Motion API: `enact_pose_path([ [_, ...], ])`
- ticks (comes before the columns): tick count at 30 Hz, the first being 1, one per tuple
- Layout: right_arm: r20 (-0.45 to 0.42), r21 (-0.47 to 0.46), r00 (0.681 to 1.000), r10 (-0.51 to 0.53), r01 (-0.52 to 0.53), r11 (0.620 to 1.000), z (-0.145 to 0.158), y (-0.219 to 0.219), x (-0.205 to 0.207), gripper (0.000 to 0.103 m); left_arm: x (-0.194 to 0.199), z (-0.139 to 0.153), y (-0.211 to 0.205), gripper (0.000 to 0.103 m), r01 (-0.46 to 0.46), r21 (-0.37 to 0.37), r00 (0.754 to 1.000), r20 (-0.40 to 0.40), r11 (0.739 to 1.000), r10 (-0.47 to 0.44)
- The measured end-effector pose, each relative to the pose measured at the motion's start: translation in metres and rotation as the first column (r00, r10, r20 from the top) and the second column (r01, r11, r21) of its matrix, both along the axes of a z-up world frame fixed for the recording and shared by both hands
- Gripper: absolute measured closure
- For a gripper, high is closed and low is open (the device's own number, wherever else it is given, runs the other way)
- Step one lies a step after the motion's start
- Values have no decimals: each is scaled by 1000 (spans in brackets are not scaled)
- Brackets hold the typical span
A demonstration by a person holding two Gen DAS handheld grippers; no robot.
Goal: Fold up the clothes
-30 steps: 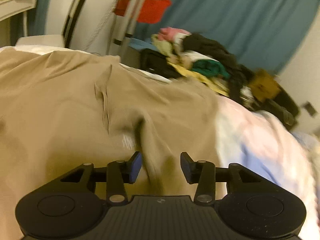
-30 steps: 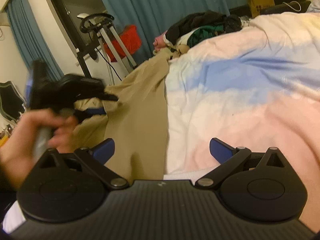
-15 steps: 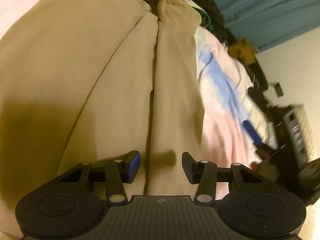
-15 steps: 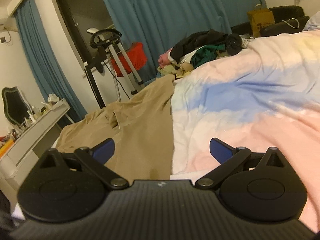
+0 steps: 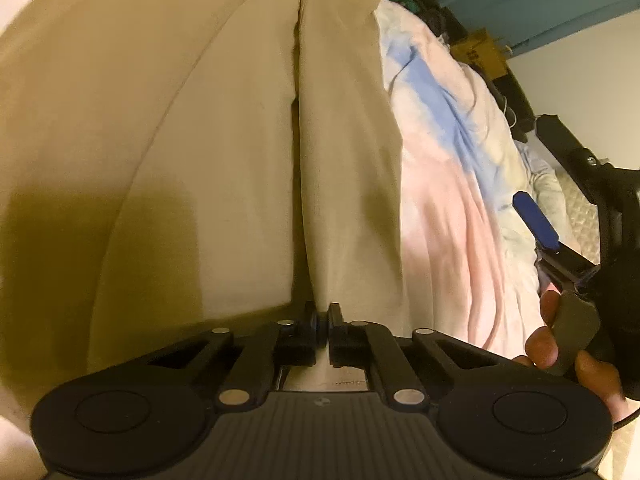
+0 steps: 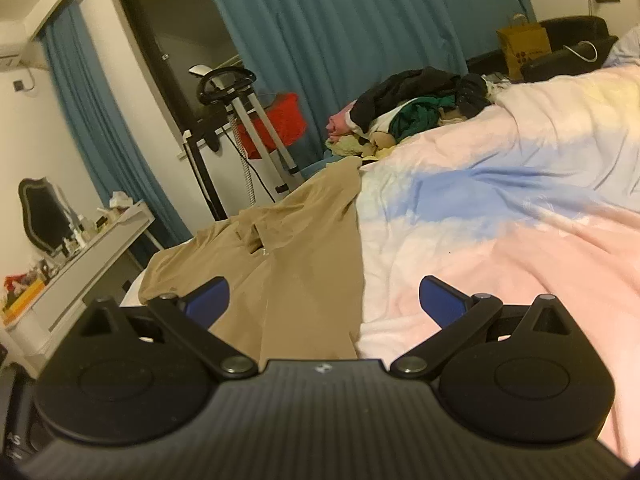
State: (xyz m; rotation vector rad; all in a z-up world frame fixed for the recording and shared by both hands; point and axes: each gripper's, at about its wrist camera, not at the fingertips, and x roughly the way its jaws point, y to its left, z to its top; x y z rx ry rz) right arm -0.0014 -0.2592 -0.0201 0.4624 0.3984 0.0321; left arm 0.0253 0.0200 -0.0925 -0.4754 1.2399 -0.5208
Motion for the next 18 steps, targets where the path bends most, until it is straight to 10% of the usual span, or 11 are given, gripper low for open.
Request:
enact_pose_path([
  [12,40,-7,999,1,-1,1000,10,-4,-10,0,-21,33,-12,96,-49,251,990,143,967,14],
  [18,66,9,997,-27,27,1000,18,-11,-19,0,-28,77,-13,42,-74,293,937,349,953,-35],
])
